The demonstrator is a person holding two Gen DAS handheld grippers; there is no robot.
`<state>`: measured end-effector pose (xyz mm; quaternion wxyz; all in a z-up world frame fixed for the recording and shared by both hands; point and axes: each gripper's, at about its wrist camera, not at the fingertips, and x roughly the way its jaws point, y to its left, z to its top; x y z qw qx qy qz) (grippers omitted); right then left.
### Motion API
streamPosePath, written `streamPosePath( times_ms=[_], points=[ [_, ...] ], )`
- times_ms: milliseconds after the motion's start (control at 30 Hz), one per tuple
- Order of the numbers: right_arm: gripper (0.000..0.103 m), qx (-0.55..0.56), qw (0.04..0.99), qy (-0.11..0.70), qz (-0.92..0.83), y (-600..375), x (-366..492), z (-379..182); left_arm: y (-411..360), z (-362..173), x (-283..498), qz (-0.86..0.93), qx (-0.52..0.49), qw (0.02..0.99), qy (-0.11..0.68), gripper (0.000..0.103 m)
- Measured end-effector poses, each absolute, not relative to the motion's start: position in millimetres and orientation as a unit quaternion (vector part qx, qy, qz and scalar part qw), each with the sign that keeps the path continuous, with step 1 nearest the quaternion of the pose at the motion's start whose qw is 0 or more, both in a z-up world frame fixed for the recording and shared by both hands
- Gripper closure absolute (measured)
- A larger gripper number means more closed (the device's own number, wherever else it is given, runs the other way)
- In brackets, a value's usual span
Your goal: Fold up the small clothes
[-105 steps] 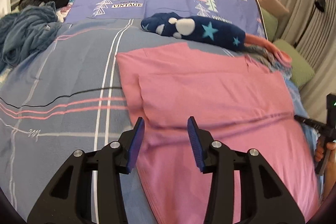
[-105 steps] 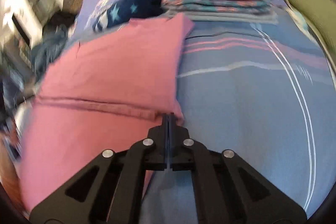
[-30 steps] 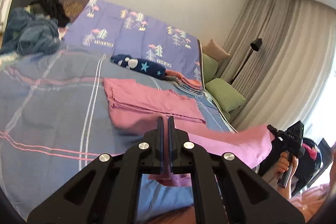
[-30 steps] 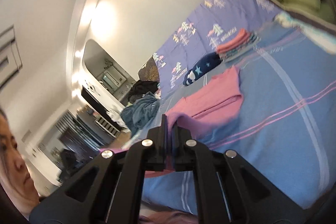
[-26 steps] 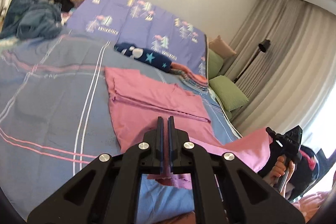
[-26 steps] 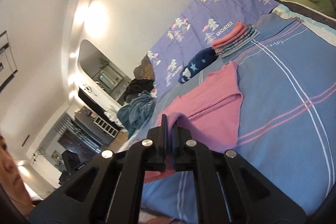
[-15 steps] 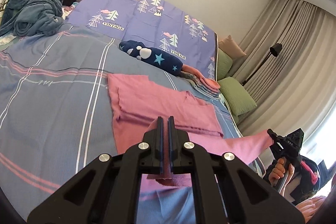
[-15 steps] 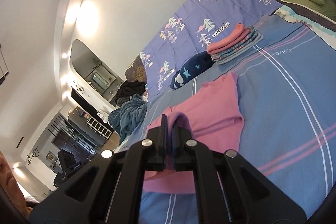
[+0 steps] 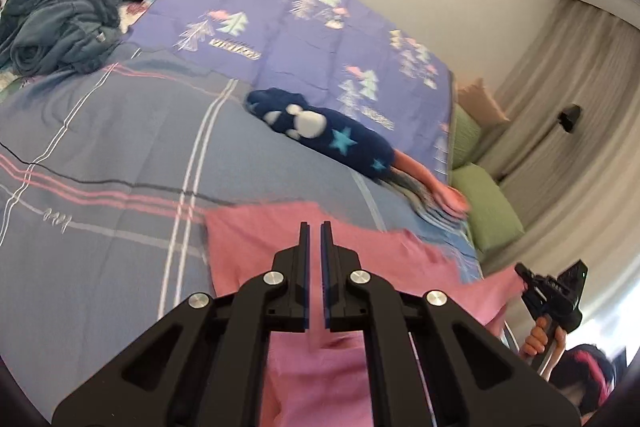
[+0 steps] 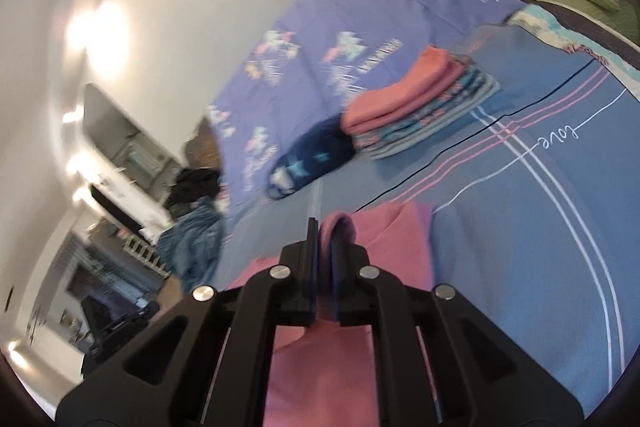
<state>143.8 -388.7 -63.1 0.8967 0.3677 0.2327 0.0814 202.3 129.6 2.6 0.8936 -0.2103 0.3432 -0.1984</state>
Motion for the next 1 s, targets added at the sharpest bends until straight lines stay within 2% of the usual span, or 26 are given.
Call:
streamPosePath(
  times_ms=[100,200,300,367,400,500,567,700,767,800,833,867,933,967,1000],
  points=[
    [0.093,0.365,0.884,0.283,0.072,-392,205,-85,128,-21,252,-0.162,-0.214,0.889,0.372,0.099],
    [0.081,0.362,0.866,0.343,0.033,-394,237,-114,116,-52,280,-0.144,-0.202,0.871,0.424,0.099],
    [0.072,0.356,0.863,0.356,0.047,-397,234,-123,106,-64,269,-0.166,-0.160,0.871,0.433,0.081],
    [0.063,0.329,0.875,0.352,0.032,-402,222,-120,103,-64,252,-0.163,-0.126,0.878,0.432,0.062],
    [0.060,0.320,0.879,0.352,0.026,-402,218,-118,104,-63,246,-0.167,-0.120,0.878,0.432,0.060],
    [0.060,0.296,0.885,0.357,0.035,-400,203,-114,107,-57,225,-0.194,-0.120,0.872,0.432,0.060],
    [0.060,0.292,0.886,0.358,0.042,-397,198,-113,107,-53,213,-0.213,-0.119,0.868,0.431,0.055],
    [0.060,0.306,0.885,0.347,0.044,-398,192,-106,93,-59,210,-0.225,-0.111,0.857,0.450,0.055],
    [0.060,0.323,0.880,0.344,0.051,-400,192,-104,88,-68,214,-0.223,-0.114,0.849,0.465,0.057],
    [0.060,0.328,0.878,0.345,0.054,-399,193,-102,87,-71,213,-0.225,-0.116,0.846,0.469,0.063],
    [0.060,0.329,0.877,0.347,0.056,-399,193,-101,85,-73,214,-0.228,-0.117,0.844,0.471,0.089],
    [0.060,0.329,0.875,0.350,0.055,-398,194,-100,84,-74,215,-0.231,-0.116,0.843,0.472,0.102],
    [0.062,0.329,0.872,0.359,0.057,-394,199,-101,82,-73,216,-0.231,-0.122,0.845,0.466,0.102],
    [0.067,0.330,0.869,0.363,0.061,-392,203,-103,82,-69,217,-0.234,-0.127,0.848,0.459,0.103],
    [0.089,0.331,0.867,0.368,0.063,-391,206,-105,82,-67,216,-0.237,-0.132,0.849,0.454,0.103]
  ],
)
